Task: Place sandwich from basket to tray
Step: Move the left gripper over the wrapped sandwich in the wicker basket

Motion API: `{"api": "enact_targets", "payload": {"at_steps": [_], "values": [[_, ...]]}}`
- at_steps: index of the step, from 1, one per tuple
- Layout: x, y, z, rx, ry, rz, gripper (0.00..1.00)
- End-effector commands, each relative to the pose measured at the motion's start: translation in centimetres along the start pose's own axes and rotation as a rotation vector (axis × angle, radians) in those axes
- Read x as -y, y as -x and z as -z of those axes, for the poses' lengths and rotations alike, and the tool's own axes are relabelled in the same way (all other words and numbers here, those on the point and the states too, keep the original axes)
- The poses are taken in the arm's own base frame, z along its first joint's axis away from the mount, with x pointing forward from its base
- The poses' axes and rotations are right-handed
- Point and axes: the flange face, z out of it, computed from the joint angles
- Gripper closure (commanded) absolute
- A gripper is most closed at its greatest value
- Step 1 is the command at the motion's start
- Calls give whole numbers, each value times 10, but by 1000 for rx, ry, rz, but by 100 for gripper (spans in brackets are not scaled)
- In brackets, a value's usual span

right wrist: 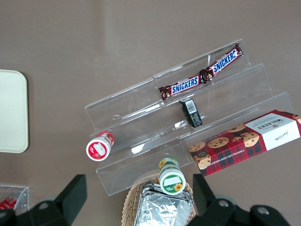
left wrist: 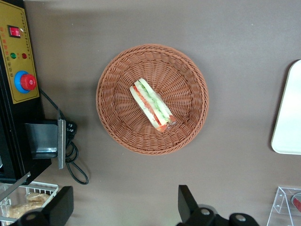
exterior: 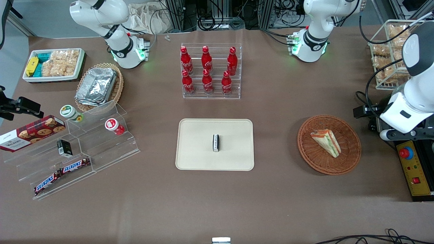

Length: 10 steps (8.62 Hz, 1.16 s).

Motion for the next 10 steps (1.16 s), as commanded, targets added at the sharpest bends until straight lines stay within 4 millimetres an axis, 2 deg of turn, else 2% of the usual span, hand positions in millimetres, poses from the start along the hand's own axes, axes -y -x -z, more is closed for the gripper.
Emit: {"api": "enact_targets", "payload": {"at_steps": [1,6,9,10], "values": [[-2,0,5,-14,15,3,0],[-6,-12,-19,6,10,-10,0],[-15,-24,-52,78,16,-16,0],[-13,-21,-73,121,13,-13,0]]}}
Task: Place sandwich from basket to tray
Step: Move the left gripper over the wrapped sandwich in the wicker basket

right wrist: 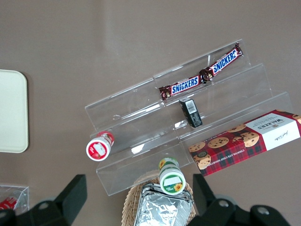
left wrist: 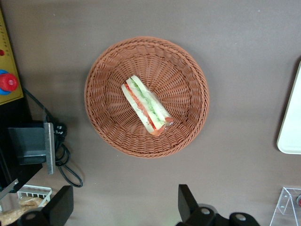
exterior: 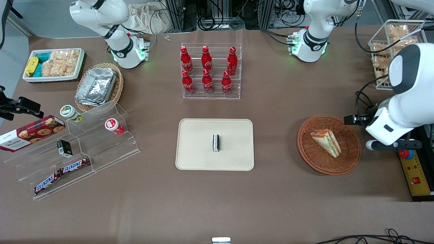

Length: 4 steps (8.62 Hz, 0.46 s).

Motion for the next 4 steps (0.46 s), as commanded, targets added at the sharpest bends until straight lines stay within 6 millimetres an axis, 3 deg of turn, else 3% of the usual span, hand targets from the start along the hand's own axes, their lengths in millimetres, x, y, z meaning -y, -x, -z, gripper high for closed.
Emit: {"api": "enact_targets", "payload": {"at_steps": [1,4], "values": [[-2,6,-47,106,44,12,0],[-1,3,-128,-50,59,220,0]]}}
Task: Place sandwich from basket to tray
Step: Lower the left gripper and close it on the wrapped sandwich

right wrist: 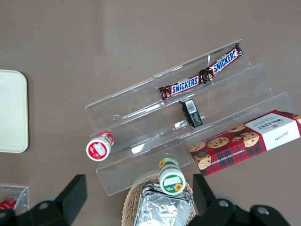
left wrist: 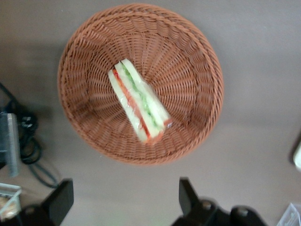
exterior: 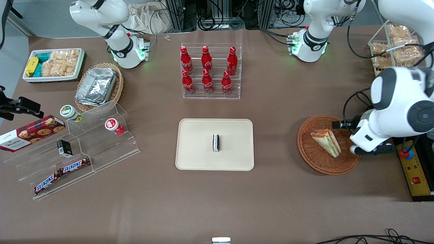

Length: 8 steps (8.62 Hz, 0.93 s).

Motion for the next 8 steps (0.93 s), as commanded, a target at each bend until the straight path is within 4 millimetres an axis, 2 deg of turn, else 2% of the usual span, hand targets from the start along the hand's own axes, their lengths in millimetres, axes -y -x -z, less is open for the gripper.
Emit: {"api": "enact_targets", "payload": {"at_steps": [1,4,6,8], "values": [[12,16,-45,-78,37,139,0],[14,16,-97,-164,101,374,0],[12,13,-116,-183,119,457,0],[12,18,-136,-169,113,457,1]]}}
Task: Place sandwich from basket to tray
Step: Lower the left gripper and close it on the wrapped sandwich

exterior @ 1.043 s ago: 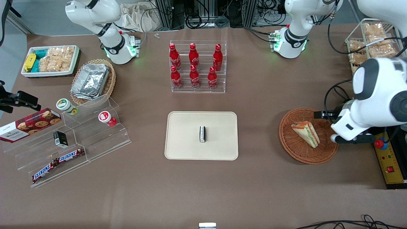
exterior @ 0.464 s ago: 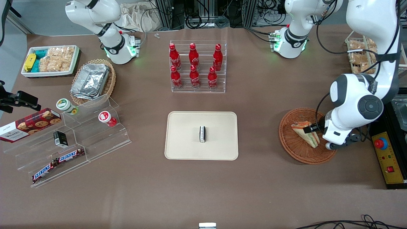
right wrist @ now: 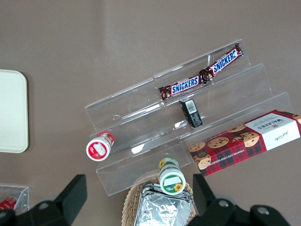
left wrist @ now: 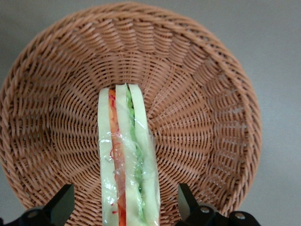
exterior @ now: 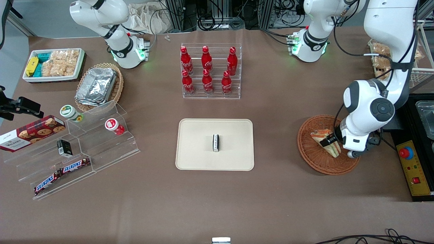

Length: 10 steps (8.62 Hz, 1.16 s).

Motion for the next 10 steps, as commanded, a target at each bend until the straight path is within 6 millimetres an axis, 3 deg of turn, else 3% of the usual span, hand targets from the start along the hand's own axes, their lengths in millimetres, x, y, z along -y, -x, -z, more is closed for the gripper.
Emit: {"api": "enact_targets", "payload": {"at_steps": [1,3,4,5,7,8,9,10], "values": [[8,9,-16,-1,11,24,1],[13,5,-24,2,4,35,3],[12,4,-26,1,6,42,12],[11,3,-25,-1,8,49,29],[10,0,-21,-7,12,73,75],[9,0,-18,-4,9,70,89],[11,4,-13,23,-12,49,94],[9,3,5,48,-31,48,99]]}}
